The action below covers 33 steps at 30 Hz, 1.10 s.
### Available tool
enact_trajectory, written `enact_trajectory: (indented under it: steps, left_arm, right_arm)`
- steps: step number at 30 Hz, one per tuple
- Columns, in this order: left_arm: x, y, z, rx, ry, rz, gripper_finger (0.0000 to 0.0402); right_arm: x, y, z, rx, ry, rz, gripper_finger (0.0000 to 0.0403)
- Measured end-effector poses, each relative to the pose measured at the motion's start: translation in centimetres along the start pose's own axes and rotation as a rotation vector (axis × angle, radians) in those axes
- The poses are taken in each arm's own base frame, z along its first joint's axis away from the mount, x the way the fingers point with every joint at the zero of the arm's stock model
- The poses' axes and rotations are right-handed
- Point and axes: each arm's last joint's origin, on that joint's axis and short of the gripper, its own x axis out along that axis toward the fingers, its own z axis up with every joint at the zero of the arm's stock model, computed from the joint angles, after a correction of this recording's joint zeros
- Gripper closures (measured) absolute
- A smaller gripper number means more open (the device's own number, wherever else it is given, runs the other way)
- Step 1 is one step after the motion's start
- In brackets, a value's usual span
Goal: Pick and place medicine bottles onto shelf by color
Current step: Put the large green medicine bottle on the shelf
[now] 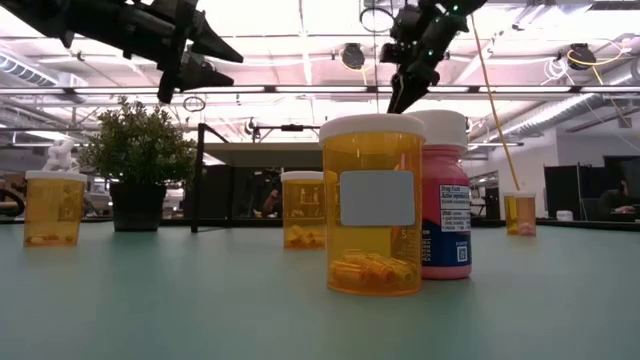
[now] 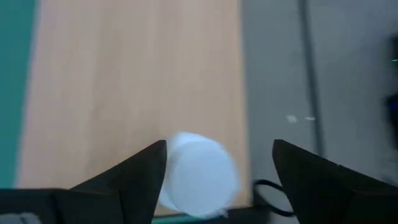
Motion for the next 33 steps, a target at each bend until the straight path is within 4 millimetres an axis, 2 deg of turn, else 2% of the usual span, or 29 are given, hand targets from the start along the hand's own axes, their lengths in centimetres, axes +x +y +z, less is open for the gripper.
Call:
enact_trajectory:
  steps: [4, 8, 14, 19, 22, 28, 33]
  left_arm:
    - [0.0, 0.0, 0.0, 0.001, -0.002, 0.000, 0.0179]
    - [0.1, 0.2, 0.1, -0.006, -0.008, 0.008, 0.0179]
    - [0.2, 0.1, 1.6, 0.061, -0.050, 0.022, 0.0179]
    - [0.2, -0.3, 3.9, 0.178, -0.078, -0.001, 0.0179]
    - [0.4, -0.3, 4.9, 0.257, -0.039, -0.024, 0.0179]
    - [1.3, -0.1, 5.4, 0.359, 0.030, -0.100, 0.0179]
    - [2.0, 0.0, 4.9, 0.374, 0.074, -0.133, 0.0179]
  right_arm:
    - [-2.6, 0.4, 0.8, -0.008, -0.014, -0.142, 0.0104]
    - [-6.5, 1.8, 1.7, 0.161, -0.076, -0.277, 0.0109]
    - [-12.3, 5.6, 2.0, 0.622, -0.260, -0.224, 0.0121]
    - [-14.5, 10.3, 1.5, 0.926, -0.191, -0.066, 0.0138]
    - [-14.2, 13.9, 1.2, 1.008, -0.086, -0.004, 0.0152]
    - [-10.4, 21.7, 0.8, 1.108, 0.098, 0.113, 0.0177]
    - [-7.8, 27.4, -1.4, 1.203, 0.350, 0.196, 0.0200]
